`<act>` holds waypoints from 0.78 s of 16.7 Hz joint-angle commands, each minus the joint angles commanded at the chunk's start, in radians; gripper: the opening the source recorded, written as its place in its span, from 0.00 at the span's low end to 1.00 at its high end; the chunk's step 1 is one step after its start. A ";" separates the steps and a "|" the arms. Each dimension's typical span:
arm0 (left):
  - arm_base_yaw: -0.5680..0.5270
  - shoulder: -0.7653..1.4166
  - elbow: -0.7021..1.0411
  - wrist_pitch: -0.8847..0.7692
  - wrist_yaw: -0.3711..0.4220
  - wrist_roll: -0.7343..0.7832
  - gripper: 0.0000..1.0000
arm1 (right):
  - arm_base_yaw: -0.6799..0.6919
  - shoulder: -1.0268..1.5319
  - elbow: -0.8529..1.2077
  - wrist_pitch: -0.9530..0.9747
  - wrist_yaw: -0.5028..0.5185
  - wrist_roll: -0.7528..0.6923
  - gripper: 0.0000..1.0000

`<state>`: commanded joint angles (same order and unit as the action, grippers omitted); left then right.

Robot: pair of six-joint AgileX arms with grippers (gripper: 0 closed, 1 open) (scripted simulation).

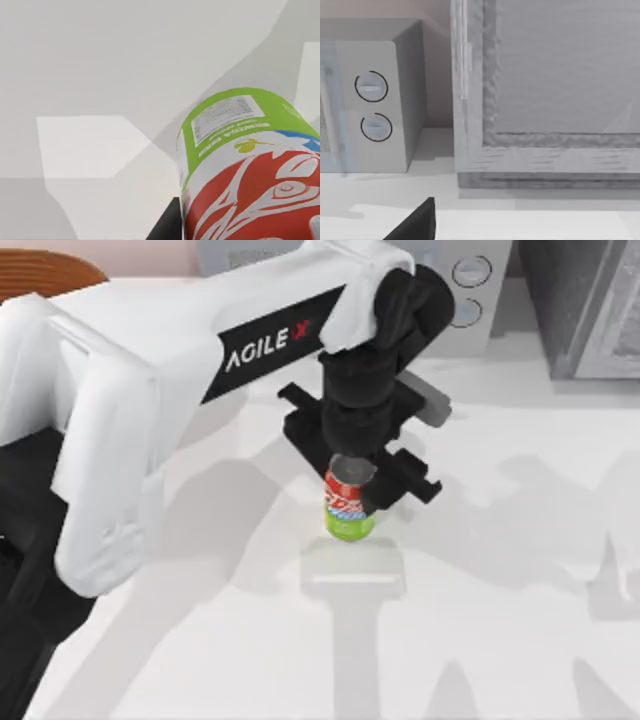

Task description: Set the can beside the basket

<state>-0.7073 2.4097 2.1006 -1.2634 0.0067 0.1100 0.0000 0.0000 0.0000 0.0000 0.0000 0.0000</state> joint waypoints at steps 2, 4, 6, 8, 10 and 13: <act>0.003 -0.001 -0.001 -0.001 -0.001 0.003 0.00 | 0.000 0.000 0.000 0.000 0.000 0.000 1.00; 0.032 -0.034 -0.020 -0.011 -0.021 0.034 0.00 | 0.000 0.000 0.000 0.000 0.000 0.000 1.00; 0.102 -0.107 -0.062 -0.028 -0.054 0.095 0.00 | 0.000 0.000 0.000 0.000 0.000 0.000 1.00; 0.210 -0.208 -0.119 -0.051 -0.087 0.169 0.00 | 0.000 0.000 0.000 0.000 0.000 0.000 1.00; 0.353 -0.316 -0.183 -0.071 -0.113 0.242 0.00 | 0.000 0.000 0.000 0.000 0.000 0.000 1.00; 0.610 -0.433 -0.286 -0.065 -0.124 0.323 0.00 | 0.000 0.000 0.000 0.000 0.000 0.000 1.00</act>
<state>-0.0969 1.9770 1.8147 -1.3283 -0.1171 0.4328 0.0000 0.0000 0.0000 0.0000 0.0000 0.0000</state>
